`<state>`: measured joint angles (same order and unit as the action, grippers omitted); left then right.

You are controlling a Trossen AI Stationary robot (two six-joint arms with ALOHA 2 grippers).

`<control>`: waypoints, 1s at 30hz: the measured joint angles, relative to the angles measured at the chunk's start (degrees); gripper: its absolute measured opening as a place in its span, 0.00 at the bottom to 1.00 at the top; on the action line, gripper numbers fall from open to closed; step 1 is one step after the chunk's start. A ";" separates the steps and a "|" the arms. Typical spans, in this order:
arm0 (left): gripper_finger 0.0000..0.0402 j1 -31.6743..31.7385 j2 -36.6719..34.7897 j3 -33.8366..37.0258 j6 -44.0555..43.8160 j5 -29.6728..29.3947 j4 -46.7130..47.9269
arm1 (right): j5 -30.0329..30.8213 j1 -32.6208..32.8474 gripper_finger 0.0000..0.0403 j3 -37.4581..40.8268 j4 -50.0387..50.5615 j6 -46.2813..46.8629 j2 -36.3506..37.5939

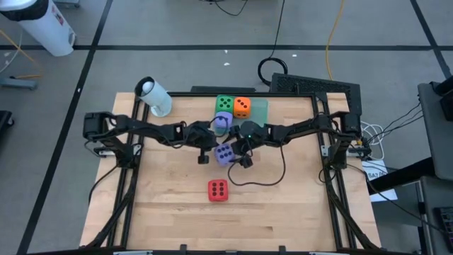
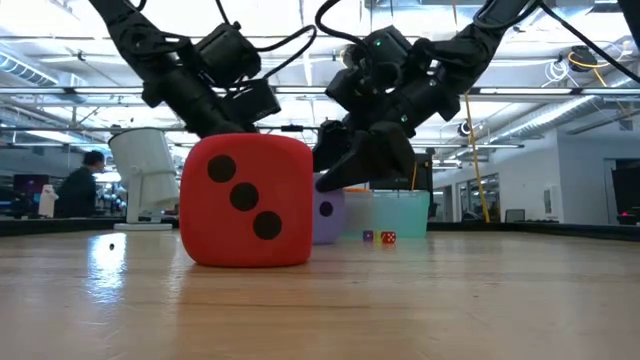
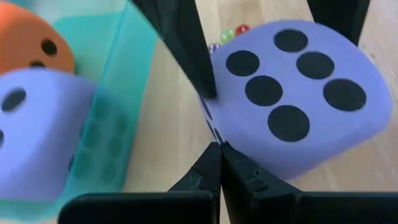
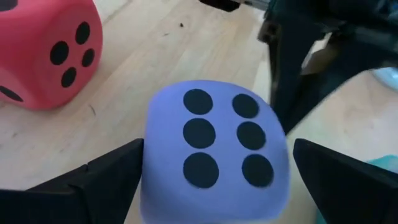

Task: Pick & Place Dice
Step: Put the large purple dice into the green container

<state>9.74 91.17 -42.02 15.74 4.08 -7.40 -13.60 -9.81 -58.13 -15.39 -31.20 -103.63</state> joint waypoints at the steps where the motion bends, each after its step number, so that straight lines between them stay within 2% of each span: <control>1: 0.02 0.00 0.42 -0.52 0.31 0.08 -0.02 | -0.18 -0.26 0.99 0.00 0.24 0.24 0.00; 12: 0.02 0.15 5.50 -4.84 2.05 0.37 0.44 | -1.35 -2.03 0.99 -1.18 3.28 5.73 -0.34; 22: 0.02 0.09 5.56 -5.18 2.23 -0.82 0.07 | -0.10 -2.20 0.99 -1.87 7.78 9.14 -1.27; 30: 0.02 -0.27 5.52 -5.24 2.24 -5.71 -0.56 | -1.74 -2.20 0.95 -1.92 10.22 10.19 -1.31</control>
<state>9.47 96.68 -47.27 17.99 -1.63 -7.96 -15.34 -12.01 -60.05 -5.17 -21.02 -104.95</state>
